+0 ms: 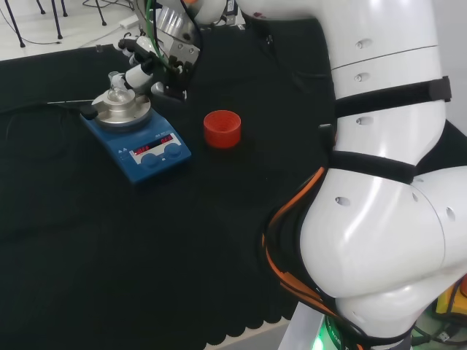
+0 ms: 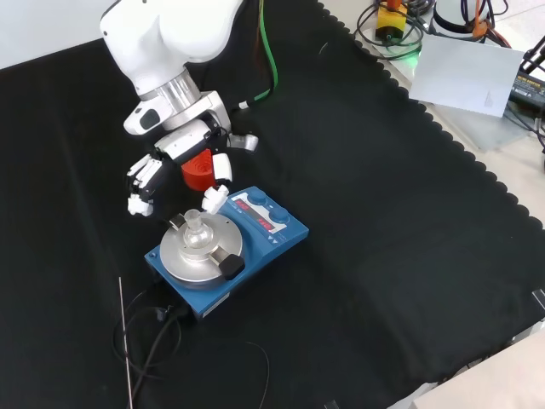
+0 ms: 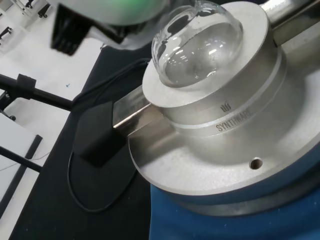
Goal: Place the round-bottom flask on the heater.
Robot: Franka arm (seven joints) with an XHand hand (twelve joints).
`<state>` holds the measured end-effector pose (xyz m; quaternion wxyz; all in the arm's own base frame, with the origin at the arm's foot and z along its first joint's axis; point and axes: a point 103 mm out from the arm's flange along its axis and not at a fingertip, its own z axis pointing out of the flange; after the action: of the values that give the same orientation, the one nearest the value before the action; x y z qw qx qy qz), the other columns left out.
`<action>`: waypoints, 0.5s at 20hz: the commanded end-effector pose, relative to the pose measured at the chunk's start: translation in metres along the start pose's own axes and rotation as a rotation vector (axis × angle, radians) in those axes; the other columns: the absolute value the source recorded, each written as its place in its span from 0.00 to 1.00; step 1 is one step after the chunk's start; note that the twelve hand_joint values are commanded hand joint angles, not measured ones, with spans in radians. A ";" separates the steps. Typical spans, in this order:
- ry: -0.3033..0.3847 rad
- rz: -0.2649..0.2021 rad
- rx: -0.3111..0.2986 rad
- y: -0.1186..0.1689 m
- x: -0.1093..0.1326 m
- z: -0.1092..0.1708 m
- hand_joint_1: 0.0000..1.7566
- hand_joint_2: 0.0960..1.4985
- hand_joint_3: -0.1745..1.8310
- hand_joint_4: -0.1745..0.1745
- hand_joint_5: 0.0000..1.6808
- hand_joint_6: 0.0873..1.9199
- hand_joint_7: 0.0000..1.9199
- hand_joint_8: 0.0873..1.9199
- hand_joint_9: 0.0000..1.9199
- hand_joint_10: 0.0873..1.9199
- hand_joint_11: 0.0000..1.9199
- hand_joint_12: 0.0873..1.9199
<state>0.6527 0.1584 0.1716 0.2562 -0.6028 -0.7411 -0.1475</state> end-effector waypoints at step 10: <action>-0.061 0.023 -0.060 -0.056 0.005 -0.047 0.51 0.31 0.43 0.56 0.16 0.00 0.09 0.28 0.21 0.32 0.01 0.71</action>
<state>0.6262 0.1419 0.1972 0.2376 -0.6126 -0.7400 -0.1438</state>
